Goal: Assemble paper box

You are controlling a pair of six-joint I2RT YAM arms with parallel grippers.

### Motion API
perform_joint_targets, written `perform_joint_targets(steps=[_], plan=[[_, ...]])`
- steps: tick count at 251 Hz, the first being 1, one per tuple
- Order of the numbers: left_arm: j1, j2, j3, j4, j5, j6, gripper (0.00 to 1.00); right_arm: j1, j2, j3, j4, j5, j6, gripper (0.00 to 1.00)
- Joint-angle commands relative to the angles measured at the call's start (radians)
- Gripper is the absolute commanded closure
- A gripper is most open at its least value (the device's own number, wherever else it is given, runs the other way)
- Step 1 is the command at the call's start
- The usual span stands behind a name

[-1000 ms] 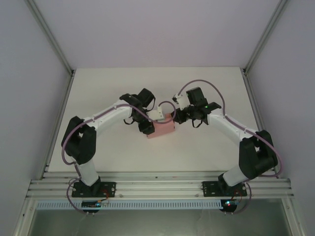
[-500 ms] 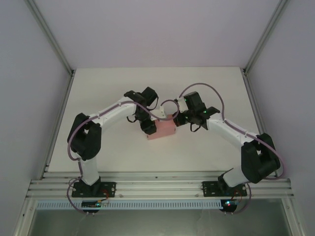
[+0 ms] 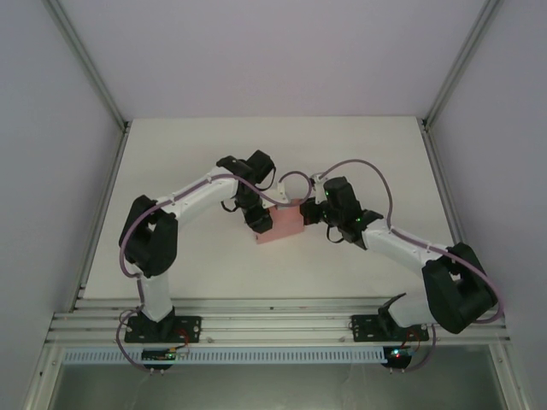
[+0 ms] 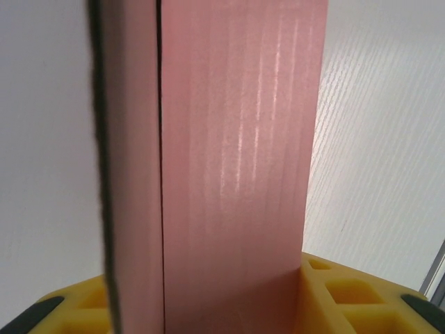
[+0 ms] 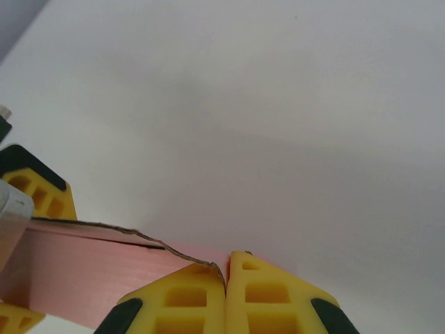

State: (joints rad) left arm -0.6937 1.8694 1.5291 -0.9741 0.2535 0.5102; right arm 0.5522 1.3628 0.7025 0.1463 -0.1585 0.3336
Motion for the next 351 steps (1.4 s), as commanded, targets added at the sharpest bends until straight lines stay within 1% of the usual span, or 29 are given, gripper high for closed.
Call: perform_joint_targets(steps=[1, 42, 74, 91, 116, 129, 169, 190, 206, 215, 229, 238, 250, 268, 271, 273, 289, 315, 351], plan=[[-0.012, 0.047, 0.020, 0.022, 0.031, -0.011, 0.56, 0.031, 0.041, -0.113, -0.001, -0.070, 0.095, 1.00], [-0.013, 0.047, 0.033, 0.019, 0.023, -0.023, 0.55, 0.055, 0.016, -0.193, 0.044, 0.013, 0.076, 1.00], [-0.015, 0.038, 0.048, 0.019, 0.015, -0.030, 0.52, 0.056, -0.019, -0.209, -0.009, 0.060, 0.049, 1.00], [-0.018, 0.039, 0.056, 0.020, 0.010, -0.033, 0.52, 0.061, -0.022, -0.231, -0.001, 0.072, 0.043, 1.00], [-0.022, 0.042, 0.065, 0.024, 0.007, -0.041, 0.51, 0.075, -0.006, -0.267, 0.046, 0.089, 0.051, 1.00], [-0.026, 0.045, 0.069, 0.023, 0.007, -0.045, 0.49, 0.088, 0.003, -0.298, 0.103, 0.095, 0.061, 1.00], [-0.038, 0.048, 0.072, 0.017, -0.007, -0.047, 0.48, 0.121, 0.032, -0.363, 0.257, 0.121, 0.129, 1.00], [-0.039, 0.047, 0.073, 0.014, -0.018, -0.056, 0.45, 0.146, 0.045, -0.360, 0.260, 0.145, 0.134, 1.00], [-0.041, 0.041, 0.078, 0.013, -0.031, -0.064, 0.42, 0.154, 0.045, -0.343, 0.212, 0.182, 0.138, 1.00], [-0.041, 0.036, 0.078, 0.014, -0.037, -0.067, 0.37, 0.156, 0.044, -0.324, 0.178, 0.186, 0.132, 1.00], [-0.041, 0.026, 0.083, 0.020, -0.051, -0.075, 0.36, 0.162, 0.041, -0.296, 0.118, 0.221, 0.119, 1.00], [-0.041, 0.018, 0.085, 0.022, -0.058, -0.079, 0.28, 0.168, 0.041, -0.284, 0.091, 0.243, 0.117, 1.00], [-0.040, 0.005, 0.085, 0.025, -0.072, -0.087, 0.25, 0.176, 0.045, -0.278, 0.075, 0.274, 0.117, 1.00], [-0.040, -0.020, 0.079, 0.031, -0.097, -0.105, 0.12, 0.181, 0.053, -0.284, 0.079, 0.298, 0.121, 1.00], [-0.041, -0.027, 0.076, 0.032, -0.102, -0.108, 0.03, 0.182, 0.055, -0.283, 0.078, 0.301, 0.123, 1.00], [-0.040, -0.031, 0.075, 0.032, -0.107, -0.110, 0.00, 0.183, 0.057, -0.282, 0.078, 0.303, 0.124, 1.00], [-0.040, -0.067, 0.054, 0.040, -0.135, -0.129, 0.00, 0.192, 0.070, -0.279, 0.070, 0.312, 0.126, 1.00], [-0.040, -0.144, -0.003, 0.063, -0.170, -0.173, 0.00, 0.218, 0.086, -0.270, 0.050, 0.359, 0.125, 1.00], [-0.040, -0.248, -0.094, 0.087, -0.240, -0.323, 0.00, 0.268, 0.087, -0.201, -0.057, 0.423, 0.102, 1.00]])
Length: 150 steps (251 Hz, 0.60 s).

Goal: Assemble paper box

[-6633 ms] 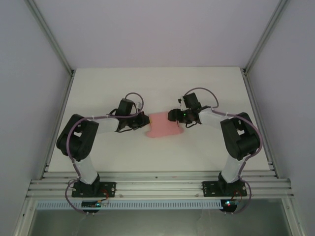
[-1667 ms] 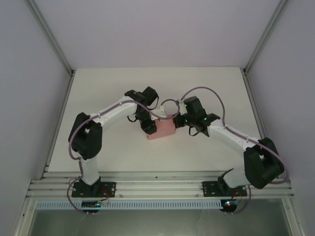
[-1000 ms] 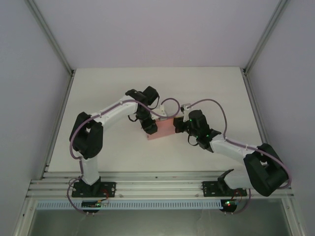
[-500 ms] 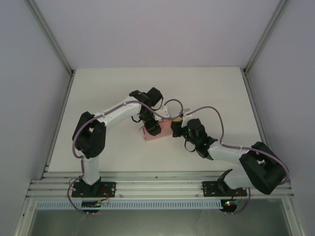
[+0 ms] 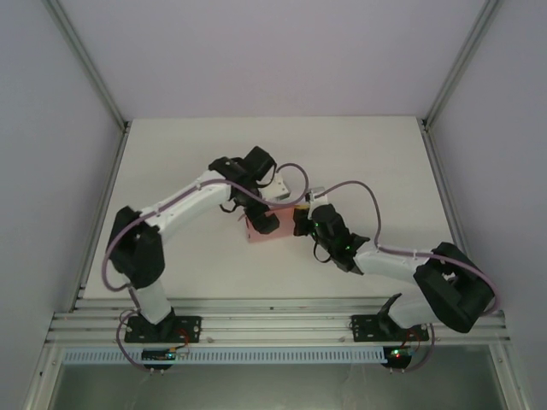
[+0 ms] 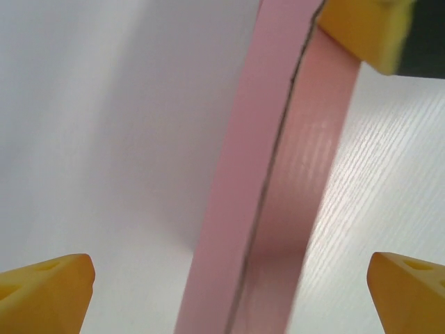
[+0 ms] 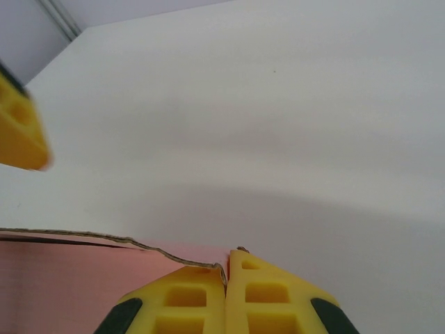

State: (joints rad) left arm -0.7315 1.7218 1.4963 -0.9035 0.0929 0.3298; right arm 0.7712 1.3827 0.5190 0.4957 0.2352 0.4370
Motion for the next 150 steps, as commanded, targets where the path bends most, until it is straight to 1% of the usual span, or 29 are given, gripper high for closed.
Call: perform_joint_targets(steps=[1, 26, 35, 56, 76, 90, 106, 130, 137, 150], plan=[[-0.003, -0.102, -0.064, 0.017, -0.083, -0.148, 0.00, 0.050, 0.066, -0.016, -0.408, 0.030, -0.003, 1.00], [-0.004, -0.164, -0.149, 0.036, -0.169, -0.307, 0.00, 0.071, 0.056, 0.039, -0.488, 0.067, 0.015, 1.00], [-0.005, -0.183, -0.174, 0.038, -0.183, -0.367, 0.00, 0.074, 0.054, 0.058, -0.514, 0.073, 0.034, 1.00], [-0.004, -0.233, -0.238, 0.068, -0.179, -0.460, 0.08, 0.079, 0.056, 0.091, -0.549, 0.074, 0.047, 1.00], [-0.003, -0.271, -0.287, 0.106, -0.176, -0.480, 0.14, 0.087, 0.058, 0.102, -0.552, 0.069, 0.046, 1.00], [0.006, -0.278, -0.295, 0.116, -0.179, -0.483, 0.25, 0.091, 0.058, 0.109, -0.557, 0.057, 0.039, 1.00], [0.022, -0.266, -0.278, 0.113, -0.168, -0.496, 0.32, 0.093, 0.059, 0.118, -0.571, 0.058, 0.036, 1.00], [0.029, -0.250, -0.260, 0.121, -0.143, -0.501, 0.39, 0.100, 0.058, 0.124, -0.582, 0.071, 0.032, 1.00], [0.032, -0.248, -0.258, 0.128, -0.143, -0.507, 0.42, 0.100, 0.058, 0.125, -0.581, 0.070, 0.033, 1.00], [0.033, -0.246, -0.250, 0.129, -0.134, -0.512, 0.45, 0.099, 0.061, 0.127, -0.586, 0.069, 0.037, 1.00]])
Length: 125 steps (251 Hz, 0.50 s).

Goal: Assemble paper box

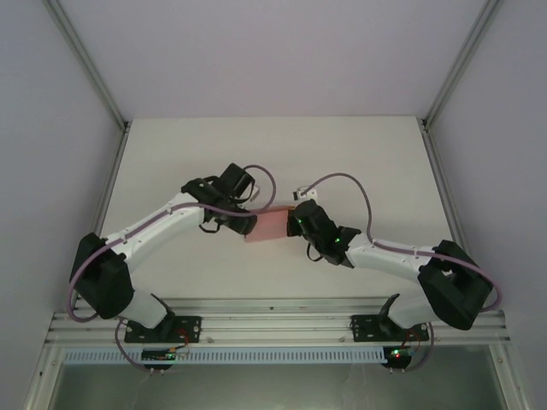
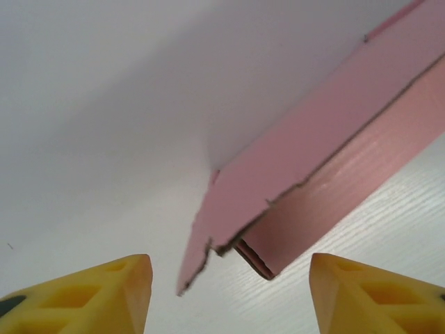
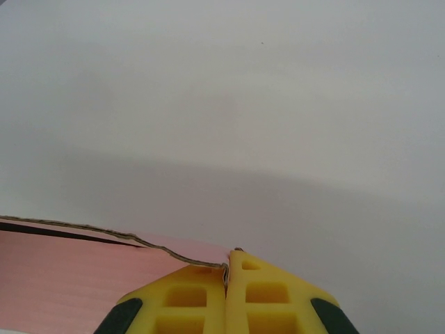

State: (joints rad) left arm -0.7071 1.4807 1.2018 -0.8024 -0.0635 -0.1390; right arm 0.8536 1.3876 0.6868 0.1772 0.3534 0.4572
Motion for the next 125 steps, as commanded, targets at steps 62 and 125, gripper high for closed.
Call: perform_joint_targets(steps=[62, 125], plan=[[0.015, -0.020, 0.031, 0.021, 0.029, -0.105, 0.89, 0.021, 0.078, 0.004, -0.329, -0.043, 0.023, 1.00], [0.046, -0.012, 0.019, 0.042, 0.048, -0.244, 1.00, 0.050, 0.099, 0.048, -0.373, -0.005, 0.049, 1.00]])
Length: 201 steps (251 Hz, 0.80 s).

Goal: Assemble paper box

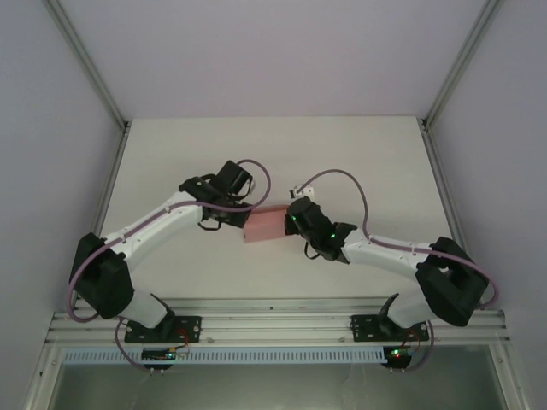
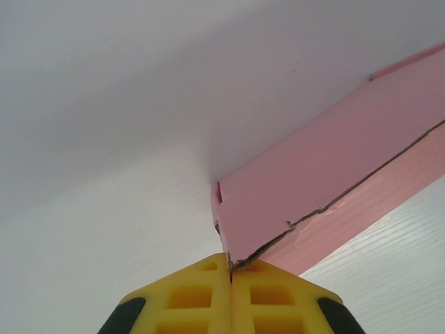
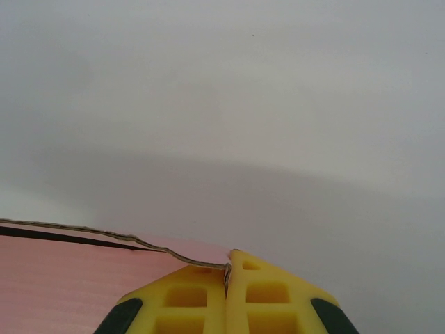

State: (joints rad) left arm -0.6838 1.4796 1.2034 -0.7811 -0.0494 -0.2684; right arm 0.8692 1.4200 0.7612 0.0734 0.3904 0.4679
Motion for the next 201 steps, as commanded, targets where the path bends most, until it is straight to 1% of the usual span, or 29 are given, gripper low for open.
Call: perform_joint_targets(steps=[1, 11, 23, 34, 53, 68, 93, 106, 133, 167, 169, 201], plan=[[0.024, -0.011, 0.018, 0.020, 0.037, -0.119, 1.00, 0.035, 0.067, -0.025, -0.272, -0.039, 0.040, 1.00], [0.043, -0.010, 0.022, 0.019, 0.061, -0.180, 1.00, 0.045, 0.072, -0.013, -0.297, -0.014, 0.059, 1.00], [0.060, -0.014, 0.020, 0.027, 0.121, -0.224, 1.00, 0.059, 0.082, 0.010, -0.340, 0.018, 0.081, 1.00], [0.071, -0.020, 0.011, 0.033, 0.144, -0.280, 1.00, 0.074, 0.092, 0.027, -0.375, 0.049, 0.104, 1.00], [0.083, -0.031, -0.007, 0.053, 0.208, -0.336, 1.00, 0.097, 0.110, 0.054, -0.419, 0.082, 0.137, 1.00], [0.087, -0.033, -0.002, 0.025, 0.202, -0.370, 1.00, 0.107, 0.124, 0.067, -0.454, 0.085, 0.173, 1.00], [0.102, -0.044, -0.024, 0.043, 0.201, -0.407, 1.00, 0.108, 0.140, 0.074, -0.454, 0.087, 0.204, 1.00], [0.100, -0.047, -0.033, 0.054, 0.200, -0.372, 1.00, 0.110, 0.143, 0.073, -0.447, 0.080, 0.202, 1.00], [0.097, -0.041, -0.053, 0.041, 0.137, -0.302, 1.00, 0.109, 0.139, 0.065, -0.437, 0.076, 0.195, 1.00], [0.087, -0.040, -0.082, 0.051, 0.116, -0.181, 1.00, 0.109, 0.125, 0.055, -0.422, 0.075, 0.188, 1.00], [0.088, -0.040, -0.083, 0.051, 0.114, -0.175, 1.00, 0.109, 0.125, 0.055, -0.423, 0.074, 0.165, 1.00], [0.087, -0.051, -0.073, 0.025, 0.070, -0.115, 1.00, 0.108, 0.125, 0.059, -0.429, 0.078, 0.142, 1.00]])
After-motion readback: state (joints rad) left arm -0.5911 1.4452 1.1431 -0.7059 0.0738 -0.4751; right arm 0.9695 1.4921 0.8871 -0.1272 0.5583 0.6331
